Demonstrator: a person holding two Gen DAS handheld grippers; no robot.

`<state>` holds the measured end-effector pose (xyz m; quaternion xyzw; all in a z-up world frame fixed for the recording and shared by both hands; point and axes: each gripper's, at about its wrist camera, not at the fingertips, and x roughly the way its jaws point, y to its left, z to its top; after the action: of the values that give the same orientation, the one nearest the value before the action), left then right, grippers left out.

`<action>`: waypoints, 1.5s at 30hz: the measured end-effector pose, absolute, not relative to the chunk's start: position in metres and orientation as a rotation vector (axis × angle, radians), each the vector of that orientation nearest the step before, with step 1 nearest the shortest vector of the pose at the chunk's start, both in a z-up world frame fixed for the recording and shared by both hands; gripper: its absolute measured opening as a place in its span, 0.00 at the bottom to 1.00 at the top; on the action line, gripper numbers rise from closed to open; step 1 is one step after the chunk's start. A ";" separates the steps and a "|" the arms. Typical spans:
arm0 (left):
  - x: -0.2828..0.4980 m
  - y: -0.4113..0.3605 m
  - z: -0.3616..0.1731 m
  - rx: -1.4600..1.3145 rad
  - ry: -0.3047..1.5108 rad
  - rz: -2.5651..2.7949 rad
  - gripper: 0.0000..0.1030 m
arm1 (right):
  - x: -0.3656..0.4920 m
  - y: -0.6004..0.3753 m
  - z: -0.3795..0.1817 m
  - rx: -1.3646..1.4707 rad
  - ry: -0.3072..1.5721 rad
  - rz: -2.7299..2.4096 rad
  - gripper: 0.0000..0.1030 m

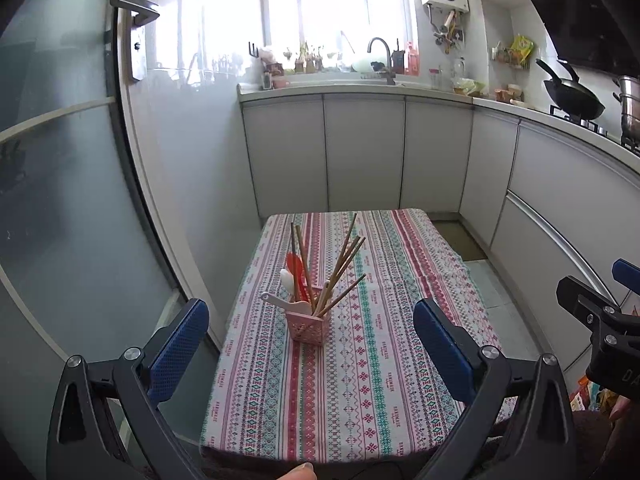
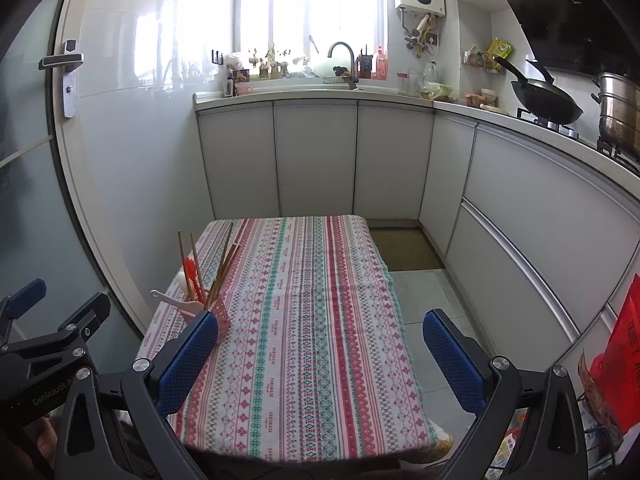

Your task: Organize utensils

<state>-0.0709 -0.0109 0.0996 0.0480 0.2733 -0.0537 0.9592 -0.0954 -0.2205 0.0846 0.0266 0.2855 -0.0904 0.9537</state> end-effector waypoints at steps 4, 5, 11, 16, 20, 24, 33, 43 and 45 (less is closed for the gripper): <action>-0.070 -0.010 0.100 0.094 0.555 -0.114 1.00 | -0.095 -0.221 0.085 0.054 0.580 -0.185 1.00; -0.070 -0.010 0.100 0.093 0.555 -0.113 1.00 | -0.095 -0.221 0.085 0.054 0.580 -0.184 1.00; -0.070 -0.008 0.099 0.086 0.557 -0.123 1.00 | -0.096 -0.219 0.087 0.051 0.576 -0.188 1.00; -0.068 -0.005 0.099 0.078 0.561 -0.126 1.00 | -0.096 -0.216 0.092 0.040 0.569 -0.195 1.00; -0.068 -0.005 0.099 0.075 0.561 -0.127 1.00 | -0.097 -0.213 0.093 0.038 0.563 -0.195 1.00; -0.069 -0.005 0.099 0.073 0.560 -0.131 1.00 | -0.098 -0.213 0.095 0.037 0.559 -0.193 1.00; -0.070 -0.007 0.099 0.071 0.565 -0.139 1.00 | -0.099 -0.214 0.096 0.036 0.556 -0.188 1.00; -0.070 -0.007 0.100 0.069 0.566 -0.145 1.00 | -0.097 -0.213 0.097 0.029 0.560 -0.183 1.00; -0.070 -0.007 0.100 0.069 0.565 -0.144 1.00 | -0.097 -0.213 0.096 0.030 0.560 -0.184 1.00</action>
<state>-0.0700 -0.0074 0.0998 0.0340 0.2787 -0.0711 0.9571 -0.0969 -0.2126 0.0965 0.0146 0.2759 -0.0908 0.9568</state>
